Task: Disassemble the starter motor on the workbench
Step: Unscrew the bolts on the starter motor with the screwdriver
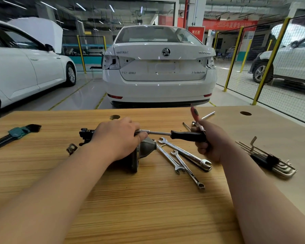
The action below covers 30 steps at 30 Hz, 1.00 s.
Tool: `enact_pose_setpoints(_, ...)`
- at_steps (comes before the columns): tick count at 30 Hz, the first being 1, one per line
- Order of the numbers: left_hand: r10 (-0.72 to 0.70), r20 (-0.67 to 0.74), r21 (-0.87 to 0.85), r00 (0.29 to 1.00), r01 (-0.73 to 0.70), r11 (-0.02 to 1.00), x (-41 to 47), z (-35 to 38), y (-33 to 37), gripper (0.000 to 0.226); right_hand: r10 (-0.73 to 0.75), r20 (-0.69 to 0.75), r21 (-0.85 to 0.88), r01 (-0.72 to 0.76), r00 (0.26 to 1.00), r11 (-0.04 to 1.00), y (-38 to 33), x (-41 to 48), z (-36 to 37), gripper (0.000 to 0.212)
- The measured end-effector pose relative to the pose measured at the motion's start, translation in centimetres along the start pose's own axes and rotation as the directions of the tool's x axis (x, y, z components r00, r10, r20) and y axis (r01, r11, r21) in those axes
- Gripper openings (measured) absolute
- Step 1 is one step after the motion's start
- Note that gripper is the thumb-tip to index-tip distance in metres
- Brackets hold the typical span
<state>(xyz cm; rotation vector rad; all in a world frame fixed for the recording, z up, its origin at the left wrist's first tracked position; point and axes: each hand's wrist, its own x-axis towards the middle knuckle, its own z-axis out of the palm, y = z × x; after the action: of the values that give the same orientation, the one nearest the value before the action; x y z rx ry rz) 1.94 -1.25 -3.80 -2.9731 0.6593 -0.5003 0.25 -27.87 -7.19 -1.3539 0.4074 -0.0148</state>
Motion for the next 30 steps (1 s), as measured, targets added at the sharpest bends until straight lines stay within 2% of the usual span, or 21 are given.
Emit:
enact_pose_setpoints(2, 0.011, -0.015, 0.029, 1.0, -0.011, 1.0, 0.2, 0.2, 0.1, 0.05, -0.092, -0.064, -0.007, 0.091, 0.994, 0.996, 0.3, -0.1, 0.2, 0.04)
enact_pose_setpoints(5, 0.008, -0.091, 0.067, 0.996, -0.001, 0.998, 0.4, 0.7, 0.5, 0.049, -0.255, -0.126, -0.155, 0.235, 0.959, 0.96, 0.3, 0.4, 0.6, 0.041)
enact_pose_setpoints(9, 0.02, -0.188, 0.057, 0.982, -0.009, 0.998, 0.8, 1.3, 0.4, 0.05, -0.313, -0.082, -0.216, 0.29, 0.946, 0.932, -0.4, 1.6, 0.9, 0.043)
enact_pose_setpoints(11, 0.02, -0.234, 0.033, 0.972, -0.012, 0.999, 0.9, 1.5, 0.1, 0.052, -0.371, -0.046, -0.18, 0.358, 0.927, 0.916, -0.8, 2.3, 1.1, 0.042)
enact_pose_setpoints(13, 0.017, -0.272, 0.006, 0.962, -0.016, 1.0, 1.0, 1.7, -0.1, 0.051, -0.412, 0.01, -0.046, 0.412, 0.911, 0.91, -0.8, 2.9, 1.1, 0.043)
enact_pose_setpoints(15, 0.02, -0.307, -0.004, 0.952, -0.022, 1.0, 1.3, 2.0, -0.3, 0.051, -0.372, 0.129, 0.123, 0.358, 0.919, 0.926, -0.9, 3.3, 0.6, 0.047)
enact_pose_setpoints(18, 0.015, -0.321, -0.009, 0.947, -0.019, 1.0, 2.1, 2.3, -0.4, 0.05, -0.234, 0.267, 0.163, 0.195, 0.935, 0.967, -1.9, 3.9, 0.2, 0.059)
enact_pose_setpoints(21, 0.005, -0.33, -0.012, 0.944, -0.009, 1.0, 2.9, 2.5, -0.4, 0.048, -0.082, 0.213, 0.08, 0.066, 0.974, 0.995, -3.4, 4.6, 0.5, 0.062)
enact_pose_setpoints(25, 0.002, -0.351, 0.004, 0.936, -0.001, 1.0, 3.9, 3.0, -0.5, 0.047, -0.02, 0.061, -0.116, 0.027, 0.998, 0.993, -4.3, 5.9, 1.3, 0.044)
enact_pose_setpoints(28, -0.006, -0.365, -0.01, 0.931, 0.002, 1.0, 4.4, 3.2, -0.6, 0.046, -0.134, -0.043, -0.251, 0.12, 0.99, 0.961, -4.5, 6.1, 1.7, 0.038)
enact_pose_setpoints(30, -0.005, -0.378, -0.023, 0.926, -0.004, 1.0, 4.6, 3.3, -0.7, 0.043, -0.358, -0.04, -0.391, 0.315, 0.933, 0.865, -4.4, 6.0, 1.8, 0.036)
